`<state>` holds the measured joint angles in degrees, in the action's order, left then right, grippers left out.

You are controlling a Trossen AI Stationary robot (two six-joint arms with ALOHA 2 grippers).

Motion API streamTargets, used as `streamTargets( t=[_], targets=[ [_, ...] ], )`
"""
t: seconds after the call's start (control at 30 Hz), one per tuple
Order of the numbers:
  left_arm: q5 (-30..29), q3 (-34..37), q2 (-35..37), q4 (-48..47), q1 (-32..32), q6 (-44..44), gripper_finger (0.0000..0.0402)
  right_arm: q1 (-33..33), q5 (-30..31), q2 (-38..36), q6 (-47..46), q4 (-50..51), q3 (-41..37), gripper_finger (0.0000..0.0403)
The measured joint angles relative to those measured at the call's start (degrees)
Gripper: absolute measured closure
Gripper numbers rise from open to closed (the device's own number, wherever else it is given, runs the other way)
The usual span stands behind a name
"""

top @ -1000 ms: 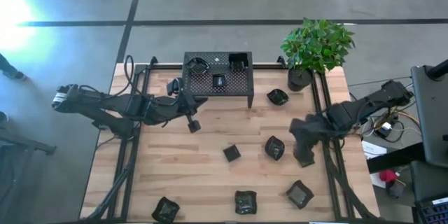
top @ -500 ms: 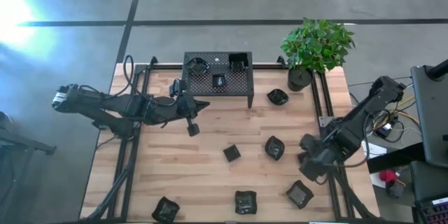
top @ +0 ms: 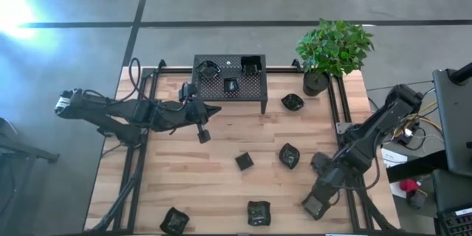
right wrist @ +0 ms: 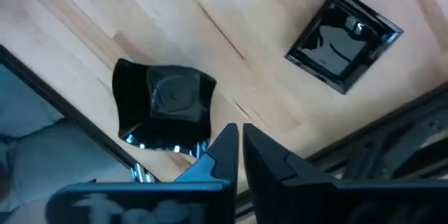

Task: Pick & Place Mini shaped plates
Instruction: Put the distorted square plate on top of the distorted square plate on the shelf

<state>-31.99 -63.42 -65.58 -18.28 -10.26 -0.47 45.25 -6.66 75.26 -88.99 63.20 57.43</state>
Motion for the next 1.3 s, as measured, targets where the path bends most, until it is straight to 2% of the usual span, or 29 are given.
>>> streamTargets(
  t=[0.13,0.33,0.53,0.9,1.3],
  targets=[
    [0.0,0.0,0.0,-0.1,0.0,0.0,0.04,0.0,0.2,2.6,0.3,-1.1,0.0,0.0351],
    [0.0,0.0,0.0,-0.2,0.0,0.0,0.04,1.1,-2.8,7.0,0.7,-4.3,0.3,0.03],
    [0.0,0.0,0.0,-0.2,0.0,0.0,0.04,2.3,-2.9,11.5,0.4,-6.8,0.3,0.0275],
    [0.0,0.0,0.0,-0.2,0.0,-0.7,0.04,2.9,-5.5,18.1,0.4,-7.5,0.3,0.0284],
    [0.0,0.1,0.0,-0.2,0.0,-1.1,0.04,2.9,-5.4,20.6,1.8,-10.0,0.3,0.0301]
  ],
)
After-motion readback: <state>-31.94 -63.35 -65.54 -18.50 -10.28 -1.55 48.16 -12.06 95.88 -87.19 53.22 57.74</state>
